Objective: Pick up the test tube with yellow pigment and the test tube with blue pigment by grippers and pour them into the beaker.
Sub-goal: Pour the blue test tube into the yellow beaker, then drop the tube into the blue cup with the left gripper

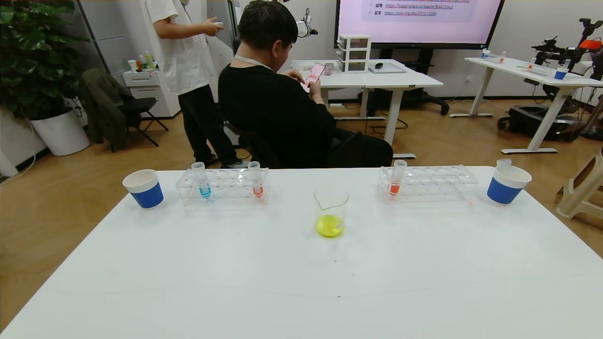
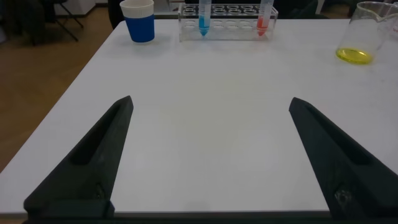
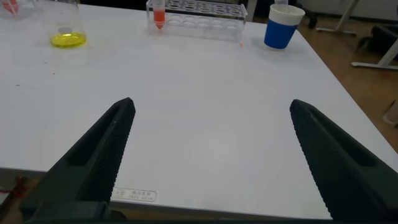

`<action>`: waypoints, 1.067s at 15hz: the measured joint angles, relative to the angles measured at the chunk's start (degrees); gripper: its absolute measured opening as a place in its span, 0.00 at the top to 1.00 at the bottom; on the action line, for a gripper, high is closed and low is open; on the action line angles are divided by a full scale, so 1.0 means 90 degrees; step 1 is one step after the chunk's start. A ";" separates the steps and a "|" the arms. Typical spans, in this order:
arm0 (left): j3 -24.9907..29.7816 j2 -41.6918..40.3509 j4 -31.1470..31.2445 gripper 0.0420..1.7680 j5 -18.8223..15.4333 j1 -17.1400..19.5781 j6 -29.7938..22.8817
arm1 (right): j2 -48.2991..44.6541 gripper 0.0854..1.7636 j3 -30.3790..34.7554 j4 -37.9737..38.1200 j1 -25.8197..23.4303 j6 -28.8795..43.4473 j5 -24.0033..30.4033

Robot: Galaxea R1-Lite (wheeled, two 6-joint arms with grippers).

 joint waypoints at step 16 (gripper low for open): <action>-0.3182 0.6076 -0.3355 0.01 -0.0157 -0.0226 0.0563 | 0.0000 0.02 0.0003 -0.0003 0.0003 0.0019 -0.0015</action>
